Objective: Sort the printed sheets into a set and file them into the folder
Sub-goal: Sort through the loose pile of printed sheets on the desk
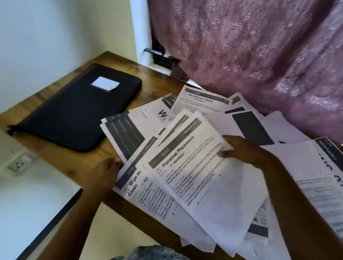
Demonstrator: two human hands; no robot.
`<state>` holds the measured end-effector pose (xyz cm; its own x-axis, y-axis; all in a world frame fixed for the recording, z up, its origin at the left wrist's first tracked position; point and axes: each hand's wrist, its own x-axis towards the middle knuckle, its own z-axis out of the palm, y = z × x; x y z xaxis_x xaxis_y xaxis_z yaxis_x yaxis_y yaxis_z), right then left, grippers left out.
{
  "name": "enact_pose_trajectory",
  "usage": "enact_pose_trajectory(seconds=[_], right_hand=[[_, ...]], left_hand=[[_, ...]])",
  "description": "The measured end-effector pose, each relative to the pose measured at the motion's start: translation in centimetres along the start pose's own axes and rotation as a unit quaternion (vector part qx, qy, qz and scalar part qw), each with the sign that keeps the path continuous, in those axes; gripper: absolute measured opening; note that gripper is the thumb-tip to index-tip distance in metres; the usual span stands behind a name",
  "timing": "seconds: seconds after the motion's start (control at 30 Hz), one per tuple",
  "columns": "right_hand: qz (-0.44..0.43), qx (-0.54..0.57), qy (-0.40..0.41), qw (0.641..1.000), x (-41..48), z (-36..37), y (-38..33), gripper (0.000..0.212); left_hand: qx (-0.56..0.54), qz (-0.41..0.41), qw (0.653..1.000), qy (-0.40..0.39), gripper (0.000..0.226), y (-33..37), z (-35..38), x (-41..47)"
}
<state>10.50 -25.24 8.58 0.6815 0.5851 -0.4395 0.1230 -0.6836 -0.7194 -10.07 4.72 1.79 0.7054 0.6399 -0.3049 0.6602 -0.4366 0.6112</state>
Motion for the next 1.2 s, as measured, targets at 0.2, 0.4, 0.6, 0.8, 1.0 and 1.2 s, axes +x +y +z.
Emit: enact_pose_trajectory(seconds=[0.2, 0.4, 0.6, 0.8, 1.0, 1.2], right_hand=[[-0.085, -0.147, 0.061, 0.984, 4.6, 8.2, -0.1, 0.049], [-0.128, -0.268, 0.163, 0.941, 4.9, 11.8, 0.7, 0.069], [-0.172, 0.004, 0.036, 0.984, 3.9, 9.5, 1.3, 0.069], [-0.170, -0.101, 0.067, 0.978, 2.5, 4.8, 1.3, 0.027], [-0.130, -0.236, 0.173, 0.947, 6.8, 5.5, 0.9, 0.043], [-0.063, -0.236, 0.216, 0.945, 6.7, 8.6, 0.4, 0.046]], left_hand=[[-0.023, -0.048, 0.997, -0.048, 0.034, 1.1, 0.4, -0.3], [-0.062, 0.018, 0.998, 0.010, 0.034, -0.9, 1.3, -1.5], [-0.242, 0.114, 0.963, 0.001, 0.023, -2.8, 1.9, -6.4], [-0.219, 0.142, 0.965, -0.017, 0.020, -1.0, 3.6, -5.8], [0.059, 0.069, 0.996, 0.014, 0.091, 2.4, 4.8, -0.6], [-0.014, 0.029, 0.999, 0.016, 0.052, 4.1, 4.3, 0.3]])
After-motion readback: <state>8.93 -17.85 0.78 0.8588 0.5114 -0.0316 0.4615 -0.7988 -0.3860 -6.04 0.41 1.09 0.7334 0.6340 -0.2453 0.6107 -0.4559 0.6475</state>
